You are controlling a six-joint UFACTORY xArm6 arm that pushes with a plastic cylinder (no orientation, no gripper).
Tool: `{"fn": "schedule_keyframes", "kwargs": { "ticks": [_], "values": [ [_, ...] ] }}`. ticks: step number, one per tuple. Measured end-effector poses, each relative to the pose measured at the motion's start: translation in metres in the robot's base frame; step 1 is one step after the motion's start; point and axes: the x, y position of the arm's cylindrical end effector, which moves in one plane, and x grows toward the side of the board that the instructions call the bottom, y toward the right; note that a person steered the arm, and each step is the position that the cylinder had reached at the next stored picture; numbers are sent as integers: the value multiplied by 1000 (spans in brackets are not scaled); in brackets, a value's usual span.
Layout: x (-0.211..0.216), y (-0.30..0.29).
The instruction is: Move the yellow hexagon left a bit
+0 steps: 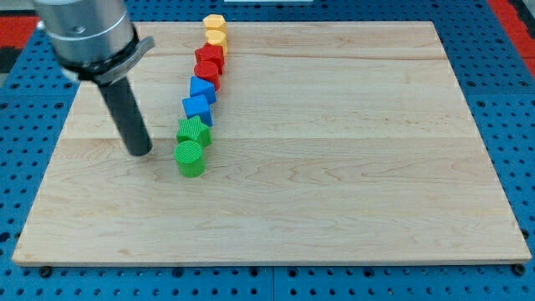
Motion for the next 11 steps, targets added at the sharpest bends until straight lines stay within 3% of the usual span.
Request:
{"fn": "schedule_keyframes", "kwargs": {
  "ticks": [1,2,3,4,5,6,8,11],
  "values": [
    [49,29],
    [70,143],
    [-5,226],
    [-130,227],
    [-257,189],
    [-288,175],
    [-289,119],
    [-289,88]
  ]
}}
